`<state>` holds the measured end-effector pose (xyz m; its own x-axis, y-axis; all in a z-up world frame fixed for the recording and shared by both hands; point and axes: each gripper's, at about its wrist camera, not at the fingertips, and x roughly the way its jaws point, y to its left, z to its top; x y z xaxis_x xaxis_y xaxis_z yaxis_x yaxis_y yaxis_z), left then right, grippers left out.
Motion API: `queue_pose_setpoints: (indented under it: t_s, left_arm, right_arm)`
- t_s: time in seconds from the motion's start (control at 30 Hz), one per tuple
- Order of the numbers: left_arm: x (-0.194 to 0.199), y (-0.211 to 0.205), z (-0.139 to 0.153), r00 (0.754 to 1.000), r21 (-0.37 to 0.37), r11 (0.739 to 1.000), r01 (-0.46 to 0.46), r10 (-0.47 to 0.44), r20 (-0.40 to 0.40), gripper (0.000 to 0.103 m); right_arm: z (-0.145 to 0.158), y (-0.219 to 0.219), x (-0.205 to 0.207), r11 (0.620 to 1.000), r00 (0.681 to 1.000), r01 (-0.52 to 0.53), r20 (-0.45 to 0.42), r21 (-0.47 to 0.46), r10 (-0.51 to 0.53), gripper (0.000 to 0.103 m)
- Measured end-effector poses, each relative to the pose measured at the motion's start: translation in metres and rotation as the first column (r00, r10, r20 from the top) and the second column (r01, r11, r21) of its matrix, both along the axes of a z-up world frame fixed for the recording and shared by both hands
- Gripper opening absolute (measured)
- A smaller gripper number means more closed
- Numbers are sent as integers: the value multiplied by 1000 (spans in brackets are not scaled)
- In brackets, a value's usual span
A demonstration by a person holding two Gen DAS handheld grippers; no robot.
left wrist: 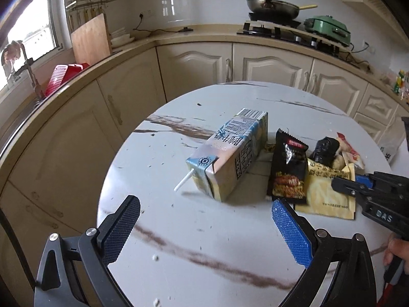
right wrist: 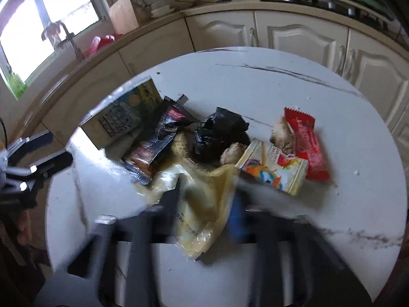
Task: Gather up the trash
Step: 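Grasp the blue-white milk carton with left tool while right tool grasps the gold packet, then carry carton and gold packet over the blue bin and open both tools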
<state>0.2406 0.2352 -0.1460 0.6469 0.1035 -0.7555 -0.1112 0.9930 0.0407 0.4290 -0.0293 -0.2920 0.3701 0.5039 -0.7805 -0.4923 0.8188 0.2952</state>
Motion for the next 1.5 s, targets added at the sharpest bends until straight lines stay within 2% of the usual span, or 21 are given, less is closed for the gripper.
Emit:
queue_pose_setpoints:
  t_s: [0.07, 0.17, 0.27, 0.33, 0.4, 0.53, 0.6, 0.63, 0.77, 0.8, 0.9, 1.1, 1.33, 1.5]
  left_arm:
    - [28, -4, -2, 1000, -1, 1000, -1, 1, 5, 102]
    - [47, -2, -8, 1000, 6, 1000, 3, -3, 27, 102]
    - [64, 3, -18, 1000, 16, 1000, -6, 6, 13, 102]
    - [72, 4, -22, 1000, 25, 1000, -12, 12, 10, 101]
    - [82, 3, -25, 1000, 19, 1000, 18, -19, 15, 102]
    - [101, -2, -35, 998, 78, 995, 64, -66, 14, 99]
    - [109, -4, -39, 997, 74, 995, 71, -71, 8, 93]
    - [111, -5, -40, 997, 66, 995, 75, -75, 10, 84]
    - [115, -5, -44, 996, 5, 996, 92, -92, -17, 35]
    - [114, -6, -45, 995, -18, 996, 93, -93, -24, 35]
    - [108, -8, -43, 996, -24, 996, 88, -88, -25, 34]
    - [75, -20, -24, 997, -59, 995, 77, -76, 32, 34]
    - [20, -64, 6, 987, -92, 988, 125, -114, 113, 34]
    - [-8, -104, 25, 976, -97, 980, 175, -159, 148, 34]
  right_arm:
    - [2, -5, -3, 1000, 1000, -11, 15, 28, 11, 18]
    - [14, -20, -16, 999, 996, 15, 91, 30, -18, 15]
    - [26, -36, -28, 999, 987, 50, 150, 21, -53, 15]
    - [29, -40, -31, 998, 985, 59, 160, 13, -61, 14]
    - [30, -43, -32, 998, 982, 69, 173, 6, -69, 14]
    - [28, -47, -29, 997, 983, 75, 164, 20, -77, 14]
    - [28, -47, -31, 997, 984, 70, 160, 30, -74, 14]
    - [28, -47, -31, 997, 985, 65, 157, 34, -70, 14]
    - [28, -49, -33, 997, 987, 53, 149, 49, -60, 14]
    - [27, -48, -34, 997, 987, 51, 147, 51, -58, 14]
    - [29, -49, -38, 997, 987, 44, 152, 58, -52, 14]
    - [45, -56, -50, 996, 982, 43, 180, 76, -56, 14]
    - [67, -79, -71, 992, 974, 60, 209, 107, -82, 14]
    - [84, -113, -88, 986, 966, 86, 230, 145, -118, 14]
